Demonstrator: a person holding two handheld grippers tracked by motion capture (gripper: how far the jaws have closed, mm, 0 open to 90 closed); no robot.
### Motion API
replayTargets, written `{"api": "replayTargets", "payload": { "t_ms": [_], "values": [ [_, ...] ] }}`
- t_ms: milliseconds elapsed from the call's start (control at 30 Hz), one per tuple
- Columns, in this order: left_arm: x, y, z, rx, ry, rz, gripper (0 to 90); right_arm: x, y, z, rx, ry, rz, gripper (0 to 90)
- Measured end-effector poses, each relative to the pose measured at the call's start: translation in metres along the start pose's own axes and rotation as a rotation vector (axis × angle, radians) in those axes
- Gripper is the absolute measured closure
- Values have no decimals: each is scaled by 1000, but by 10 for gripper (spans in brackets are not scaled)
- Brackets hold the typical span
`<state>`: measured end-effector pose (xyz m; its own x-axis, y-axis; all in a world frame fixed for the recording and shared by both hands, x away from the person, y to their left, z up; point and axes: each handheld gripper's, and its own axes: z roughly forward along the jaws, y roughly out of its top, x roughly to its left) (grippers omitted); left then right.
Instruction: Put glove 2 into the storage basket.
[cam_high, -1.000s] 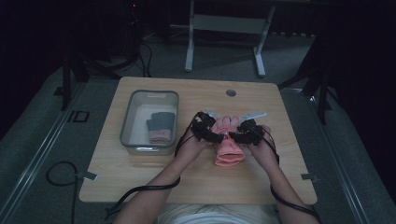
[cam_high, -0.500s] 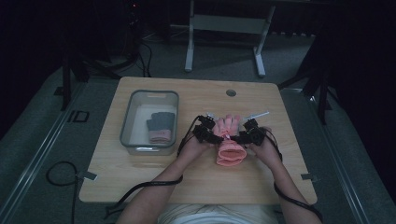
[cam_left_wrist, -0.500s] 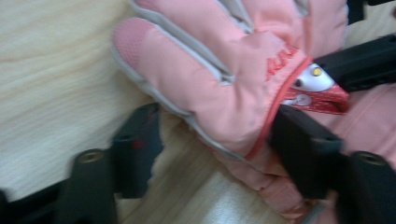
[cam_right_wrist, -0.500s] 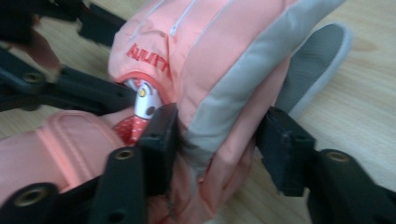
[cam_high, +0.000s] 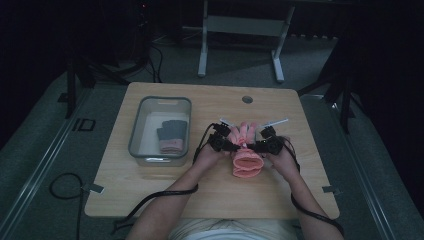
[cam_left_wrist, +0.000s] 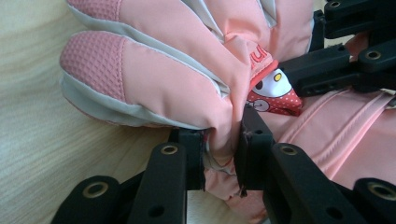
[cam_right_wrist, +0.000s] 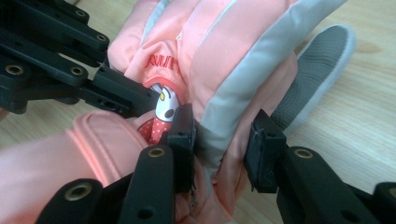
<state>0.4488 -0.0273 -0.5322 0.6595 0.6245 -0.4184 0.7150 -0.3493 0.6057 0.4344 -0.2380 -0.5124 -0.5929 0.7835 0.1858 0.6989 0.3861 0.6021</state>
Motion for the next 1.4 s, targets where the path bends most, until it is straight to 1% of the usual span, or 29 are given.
{"api": "replayTargets", "payload": {
  "t_ms": [67,167,233,333,467,567,633,700,800,900,933,967,1000,1100,1233,1400],
  "values": [
    [-7,5,-6,-7,10,16,762,0,1,-7,-20,2,4,679],
    [-14,12,-16,-17,24,30,766,0,6,-18,-39,11,2,680],
    [-22,17,-27,-20,44,57,769,3,9,-25,-60,23,2,680],
    [-29,24,-39,-20,77,83,771,8,16,-35,-85,30,-12,680],
    [-34,30,-55,-29,104,96,771,16,25,-44,-119,34,-18,681],
    [-37,32,-69,-42,116,93,770,22,33,-49,-132,45,-26,682],
    [-38,33,-77,-44,121,93,771,27,37,-52,-140,51,-32,681],
    [-38,36,-86,-48,135,92,770,31,44,-54,-151,57,-40,681],
    [-38,38,-99,-53,153,101,770,38,54,-57,-159,67,-53,681],
    [-36,40,-111,-60,155,97,770,44,62,-58,-168,81,-62,681],
    [-36,40,-111,-60,155,97,770,44,62,-58,-168,81,-62,681],
    [-35,40,-120,-57,165,101,770,46,65,-59,-172,87,-62,681],
    [-34,40,-123,-56,171,102,770,51,70,-59,-177,100,-68,681],
    [-31,40,-131,-52,190,98,770,58,76,-56,-183,107,-68,682],
    [-27,40,-141,-57,195,88,771,65,85,-53,-183,108,-76,681],
    [-21,42,-157,-74,207,82,771,74,99,-52,-188,118,-97,681]
  ]
}}
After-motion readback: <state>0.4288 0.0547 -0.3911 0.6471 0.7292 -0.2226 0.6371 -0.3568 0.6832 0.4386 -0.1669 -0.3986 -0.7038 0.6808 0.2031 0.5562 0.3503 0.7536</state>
